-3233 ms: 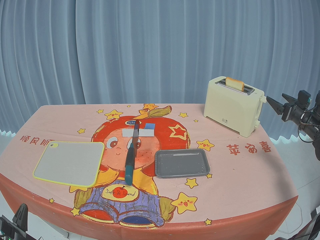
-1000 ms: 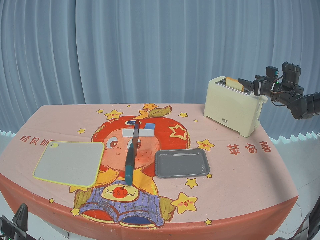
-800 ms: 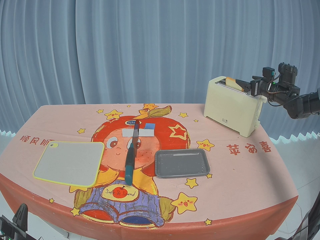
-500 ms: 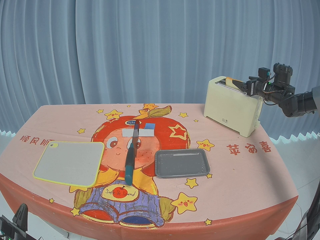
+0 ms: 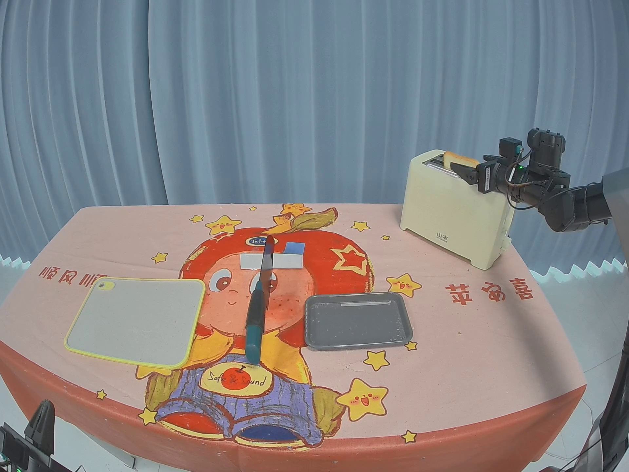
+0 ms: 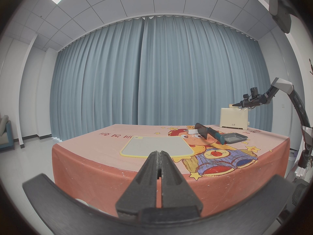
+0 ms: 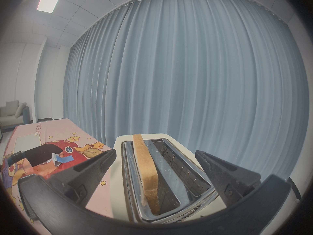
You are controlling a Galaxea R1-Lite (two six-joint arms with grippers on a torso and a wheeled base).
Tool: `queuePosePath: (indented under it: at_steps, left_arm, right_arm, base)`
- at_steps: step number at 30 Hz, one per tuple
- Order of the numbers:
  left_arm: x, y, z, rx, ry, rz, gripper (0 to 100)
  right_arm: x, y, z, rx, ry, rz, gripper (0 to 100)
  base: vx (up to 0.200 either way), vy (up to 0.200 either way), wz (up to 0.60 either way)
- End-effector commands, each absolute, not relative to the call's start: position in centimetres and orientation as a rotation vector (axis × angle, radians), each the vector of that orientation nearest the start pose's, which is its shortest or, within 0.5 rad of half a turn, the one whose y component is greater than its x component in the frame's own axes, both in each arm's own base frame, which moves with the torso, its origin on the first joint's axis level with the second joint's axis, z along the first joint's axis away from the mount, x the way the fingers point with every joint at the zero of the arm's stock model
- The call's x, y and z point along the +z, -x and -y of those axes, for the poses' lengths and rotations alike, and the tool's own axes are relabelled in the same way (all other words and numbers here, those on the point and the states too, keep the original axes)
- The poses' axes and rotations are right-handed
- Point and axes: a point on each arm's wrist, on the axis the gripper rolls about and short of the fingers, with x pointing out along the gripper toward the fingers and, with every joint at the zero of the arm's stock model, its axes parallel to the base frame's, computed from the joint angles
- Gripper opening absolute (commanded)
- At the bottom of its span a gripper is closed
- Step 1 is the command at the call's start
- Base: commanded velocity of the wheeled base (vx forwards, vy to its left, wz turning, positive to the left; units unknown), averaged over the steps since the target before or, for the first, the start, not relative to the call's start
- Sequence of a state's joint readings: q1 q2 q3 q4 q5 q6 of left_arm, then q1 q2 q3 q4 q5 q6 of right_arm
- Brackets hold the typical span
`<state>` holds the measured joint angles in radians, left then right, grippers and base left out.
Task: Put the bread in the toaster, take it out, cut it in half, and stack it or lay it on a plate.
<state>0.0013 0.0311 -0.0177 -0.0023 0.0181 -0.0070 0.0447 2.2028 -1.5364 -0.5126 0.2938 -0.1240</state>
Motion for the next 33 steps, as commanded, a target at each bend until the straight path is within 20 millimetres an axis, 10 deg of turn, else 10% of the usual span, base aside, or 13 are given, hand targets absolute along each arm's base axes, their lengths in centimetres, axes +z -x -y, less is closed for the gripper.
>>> queuePosePath:
  at_steps: [1,2,33]
  left_arm:
    - [7.6,2.0,0.0,0.020,0.007,-0.029,0]
    - [7.6,2.0,0.0,0.020,0.007,-0.029,0]
    - [7.6,2.0,0.0,0.020,0.006,-0.029,0]
  right_arm:
    - [17.3,-46.4,-2.8,0.346,0.103,-0.136,100]
    - [17.6,-46.5,-2.8,0.341,0.105,-0.126,0]
    - [22.4,-44.0,-3.1,0.345,0.116,-0.028,0]
  base:
    - [0.000,0.000,0.00]
    - [0.000,0.000,0.00]
    - [0.000,0.000,0.00]
